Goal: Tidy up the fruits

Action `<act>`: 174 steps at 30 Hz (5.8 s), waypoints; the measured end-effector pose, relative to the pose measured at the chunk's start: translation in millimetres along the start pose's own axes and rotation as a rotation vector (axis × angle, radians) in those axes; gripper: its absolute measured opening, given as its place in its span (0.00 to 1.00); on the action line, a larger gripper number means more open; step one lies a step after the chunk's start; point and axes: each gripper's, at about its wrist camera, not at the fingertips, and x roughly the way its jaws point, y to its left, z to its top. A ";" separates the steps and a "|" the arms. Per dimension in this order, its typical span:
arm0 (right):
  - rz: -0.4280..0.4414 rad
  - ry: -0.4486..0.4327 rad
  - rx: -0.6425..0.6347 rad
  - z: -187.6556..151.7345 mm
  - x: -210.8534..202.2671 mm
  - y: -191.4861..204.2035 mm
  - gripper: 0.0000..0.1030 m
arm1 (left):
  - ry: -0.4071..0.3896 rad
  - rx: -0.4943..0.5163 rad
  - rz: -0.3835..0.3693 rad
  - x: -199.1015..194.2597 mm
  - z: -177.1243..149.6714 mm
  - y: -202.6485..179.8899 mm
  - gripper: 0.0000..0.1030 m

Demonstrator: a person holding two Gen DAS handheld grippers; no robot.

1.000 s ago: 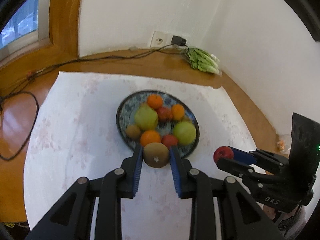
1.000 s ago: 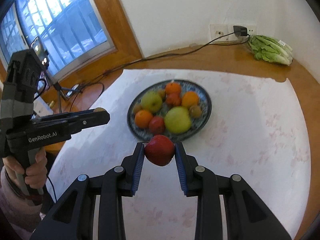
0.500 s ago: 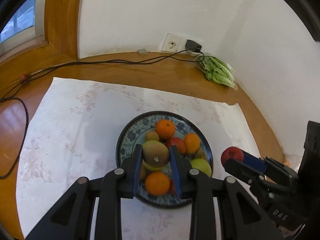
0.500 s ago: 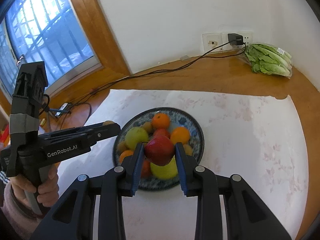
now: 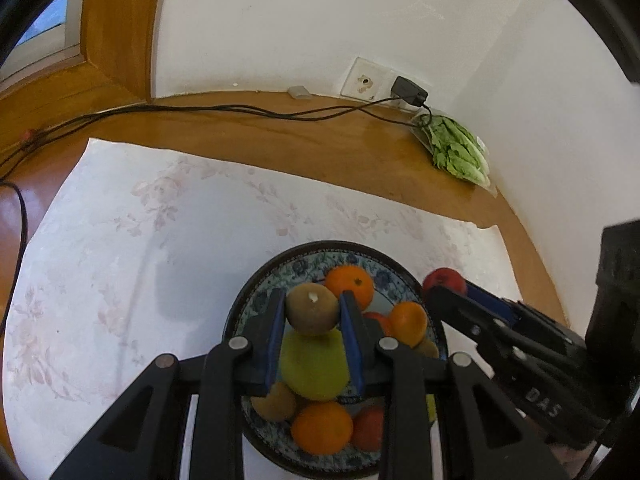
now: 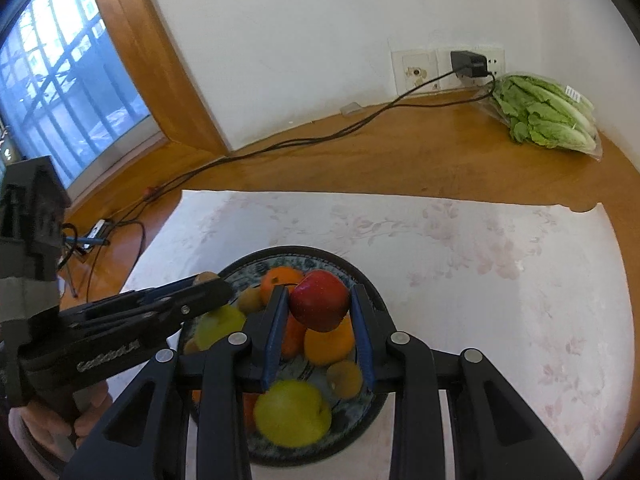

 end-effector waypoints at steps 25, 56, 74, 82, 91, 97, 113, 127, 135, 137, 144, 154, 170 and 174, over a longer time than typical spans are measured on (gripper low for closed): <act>-0.004 0.004 0.007 -5.4 16.5 -0.4 0.43 | -0.028 0.092 0.073 -4.9 -14.2 -9.8 0.45; -0.074 0.047 0.003 -105.8 -48.4 15.8 0.63 | 0.000 0.154 0.196 -47.3 -106.0 -19.0 0.76; -0.158 0.037 -0.033 -120.1 -34.9 10.1 0.64 | 0.006 0.155 0.216 -37.0 -116.0 -18.9 0.83; -0.221 0.027 -0.055 -124.8 -33.5 15.3 0.65 | 0.038 0.173 0.274 -26.6 -122.5 -20.3 0.84; -0.281 0.017 -0.072 -127.3 -29.8 21.6 0.65 | 0.024 0.168 0.292 -25.3 -122.1 -16.6 0.84; -0.286 0.016 -0.071 -128.1 -29.4 21.6 0.67 | 0.016 0.166 0.296 -24.5 -121.9 -15.2 0.87; -0.286 0.016 -0.071 -128.2 -29.5 21.7 0.67 | 0.015 0.168 0.296 -24.8 -122.1 -14.1 0.87; -0.285 0.015 -0.072 -128.4 -29.3 21.9 0.68 | 0.013 0.169 0.296 -26.2 -121.9 -13.4 0.87; -0.285 0.015 -0.072 -128.4 -29.0 22.0 0.68 | 0.013 0.168 0.297 -26.2 -122.2 -13.4 0.87; -0.285 0.015 -0.072 -128.5 -29.0 22.0 0.68 | 0.013 0.168 0.296 -26.4 -122.2 -13.1 0.87; -0.285 0.015 -0.072 -128.6 -28.9 22.0 0.68 | 0.013 0.169 0.296 -26.2 -122.3 -13.3 0.87; -0.285 0.015 -0.072 -128.8 -29.0 22.0 0.68 | 0.012 0.168 0.297 -26.3 -122.3 -13.3 0.87; -0.285 0.014 -0.071 -128.9 -28.8 22.0 0.69 | 0.013 0.169 0.297 -26.5 -122.3 -13.3 0.87; -0.285 0.014 -0.071 -128.8 -28.8 21.9 0.69 | 0.013 0.168 0.297 -26.4 -122.3 -13.4 0.87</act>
